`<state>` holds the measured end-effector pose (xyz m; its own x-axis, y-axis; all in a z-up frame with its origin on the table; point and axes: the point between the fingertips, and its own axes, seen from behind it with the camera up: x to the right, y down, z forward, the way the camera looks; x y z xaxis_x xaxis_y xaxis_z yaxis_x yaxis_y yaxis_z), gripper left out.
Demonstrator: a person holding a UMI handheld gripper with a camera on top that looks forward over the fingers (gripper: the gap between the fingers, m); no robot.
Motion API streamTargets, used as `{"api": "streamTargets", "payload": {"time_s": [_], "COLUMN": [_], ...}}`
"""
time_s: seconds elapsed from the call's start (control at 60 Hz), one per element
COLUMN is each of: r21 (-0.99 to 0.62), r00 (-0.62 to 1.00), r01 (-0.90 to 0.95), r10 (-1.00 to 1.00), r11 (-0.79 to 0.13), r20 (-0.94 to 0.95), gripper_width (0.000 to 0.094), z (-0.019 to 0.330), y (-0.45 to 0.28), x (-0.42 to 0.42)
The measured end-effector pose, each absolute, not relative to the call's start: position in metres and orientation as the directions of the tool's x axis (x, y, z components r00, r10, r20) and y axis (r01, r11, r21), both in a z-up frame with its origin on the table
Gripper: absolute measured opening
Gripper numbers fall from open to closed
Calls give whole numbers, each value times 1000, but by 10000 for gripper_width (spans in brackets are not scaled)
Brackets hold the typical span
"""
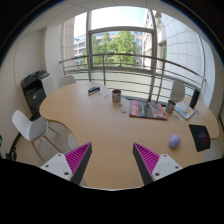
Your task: Arrange mouse
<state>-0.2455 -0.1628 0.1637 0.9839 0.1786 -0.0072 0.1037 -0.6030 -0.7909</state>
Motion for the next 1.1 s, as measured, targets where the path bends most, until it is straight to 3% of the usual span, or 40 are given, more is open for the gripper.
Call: {"api": "streamTargets", "payload": {"time_s": [0.167,0.333,0.7,1.1], "r21": [-750,-731,-751,-756], "r00": [992,996,998,999], "r01": [73,85,48,-9], "r10": [124,74,6,24], "r11": [-658,-677,-658,-655], "r20": [-12,47,58,-34], "gripper_width": [845,846,846,830], "z": [137,77,-5,-12], "y": [-186,-194,-81,17], "x": [-204,-84,57,56]}}
